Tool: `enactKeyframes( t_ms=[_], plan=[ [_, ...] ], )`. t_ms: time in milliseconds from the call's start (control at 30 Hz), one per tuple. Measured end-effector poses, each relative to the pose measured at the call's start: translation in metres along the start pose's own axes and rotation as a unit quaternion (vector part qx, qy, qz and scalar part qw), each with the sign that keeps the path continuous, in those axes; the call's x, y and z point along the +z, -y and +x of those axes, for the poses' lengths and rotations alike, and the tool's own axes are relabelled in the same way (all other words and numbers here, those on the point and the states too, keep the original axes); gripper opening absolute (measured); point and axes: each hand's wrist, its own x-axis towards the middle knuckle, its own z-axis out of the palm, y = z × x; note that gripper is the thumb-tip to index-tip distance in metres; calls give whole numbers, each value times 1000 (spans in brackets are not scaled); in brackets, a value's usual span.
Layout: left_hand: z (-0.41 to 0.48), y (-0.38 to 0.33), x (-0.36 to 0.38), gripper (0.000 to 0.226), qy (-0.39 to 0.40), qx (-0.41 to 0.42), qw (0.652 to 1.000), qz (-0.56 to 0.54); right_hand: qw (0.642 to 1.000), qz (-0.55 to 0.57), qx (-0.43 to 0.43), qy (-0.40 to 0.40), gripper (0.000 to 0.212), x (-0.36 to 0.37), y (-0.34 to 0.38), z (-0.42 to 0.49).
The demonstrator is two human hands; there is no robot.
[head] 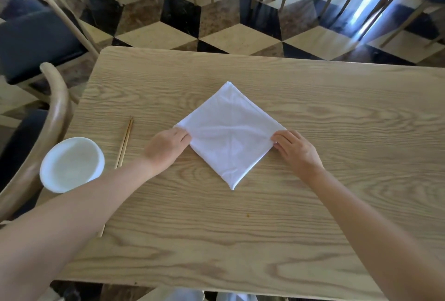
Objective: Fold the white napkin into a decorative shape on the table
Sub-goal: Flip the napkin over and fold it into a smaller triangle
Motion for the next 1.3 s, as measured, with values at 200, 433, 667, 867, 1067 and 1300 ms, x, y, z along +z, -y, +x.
enactKeyframes(
  t_ms=[200, 433, 667, 867, 1067, 1300],
  plan=[
    [2, -3, 0, 27, -8, -31, 999, -5, 999, -37, -9, -5, 8, -2, 3, 10],
    [19, 5, 11, 10, -83, -217, 951, -204, 982, 76, 165, -43, 11, 10, 6, 23],
    [29, 2, 22, 14, -94, -313, 917, -228, 950, 191, 247, -21, 16, 10, 0, 32],
    [30, 5, 26, 14, -82, -327, 912, -233, 967, 169, 189, 21, 4, 2, -6, 23],
    [37, 7, 27, 13, -95, -342, 902, -246, 929, 227, 294, -11, 6, 3, 0, 53],
    [45, 8, 32, 13, -109, -348, 912, -185, 927, 217, 302, -40, 7, 8, 5, 67]
  ],
)
